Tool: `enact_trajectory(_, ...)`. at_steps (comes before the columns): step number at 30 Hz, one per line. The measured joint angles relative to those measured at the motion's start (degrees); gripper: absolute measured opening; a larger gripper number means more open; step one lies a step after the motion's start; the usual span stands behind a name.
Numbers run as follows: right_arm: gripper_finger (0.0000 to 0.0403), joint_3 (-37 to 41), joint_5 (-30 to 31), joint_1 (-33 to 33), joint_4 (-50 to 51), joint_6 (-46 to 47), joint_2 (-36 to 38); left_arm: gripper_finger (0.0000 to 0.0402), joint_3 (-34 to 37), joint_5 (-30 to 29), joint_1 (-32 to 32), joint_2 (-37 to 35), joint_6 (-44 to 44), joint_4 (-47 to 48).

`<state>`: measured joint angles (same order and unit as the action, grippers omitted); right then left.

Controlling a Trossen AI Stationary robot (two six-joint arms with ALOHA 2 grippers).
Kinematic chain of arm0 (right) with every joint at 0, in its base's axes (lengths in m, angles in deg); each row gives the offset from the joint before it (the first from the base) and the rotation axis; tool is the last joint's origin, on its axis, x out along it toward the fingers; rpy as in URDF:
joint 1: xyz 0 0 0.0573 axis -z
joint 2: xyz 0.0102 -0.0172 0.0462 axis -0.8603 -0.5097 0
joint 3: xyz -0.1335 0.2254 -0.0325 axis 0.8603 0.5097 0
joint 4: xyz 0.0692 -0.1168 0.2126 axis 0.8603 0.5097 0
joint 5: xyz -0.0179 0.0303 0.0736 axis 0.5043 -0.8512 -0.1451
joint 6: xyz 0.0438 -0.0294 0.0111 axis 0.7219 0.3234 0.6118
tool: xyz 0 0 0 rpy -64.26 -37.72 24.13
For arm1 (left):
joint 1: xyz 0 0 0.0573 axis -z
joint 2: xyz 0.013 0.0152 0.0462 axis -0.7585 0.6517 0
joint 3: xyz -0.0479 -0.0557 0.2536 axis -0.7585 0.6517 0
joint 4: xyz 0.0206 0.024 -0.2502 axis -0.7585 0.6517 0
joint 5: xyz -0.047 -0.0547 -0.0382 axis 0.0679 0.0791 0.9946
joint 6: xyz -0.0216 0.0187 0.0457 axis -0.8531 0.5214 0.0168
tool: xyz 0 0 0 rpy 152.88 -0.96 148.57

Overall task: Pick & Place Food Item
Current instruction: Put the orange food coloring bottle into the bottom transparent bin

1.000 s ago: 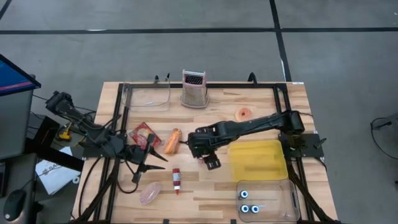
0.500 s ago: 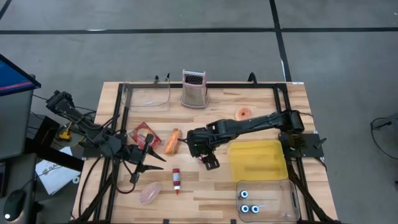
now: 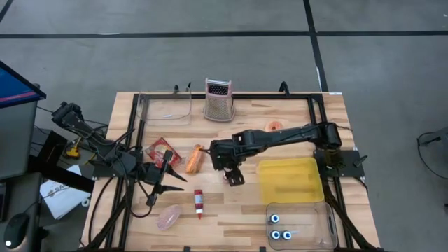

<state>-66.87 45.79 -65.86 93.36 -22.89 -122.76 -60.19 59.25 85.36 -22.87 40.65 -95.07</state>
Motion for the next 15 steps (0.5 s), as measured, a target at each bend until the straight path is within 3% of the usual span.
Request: enact_trajectory(15,0.0244,-0.1,-0.3,-0.3,0.6,-1.2,-5.3,0.0125,0.0,0.4,0.0,0.0,1.4,-0.8)
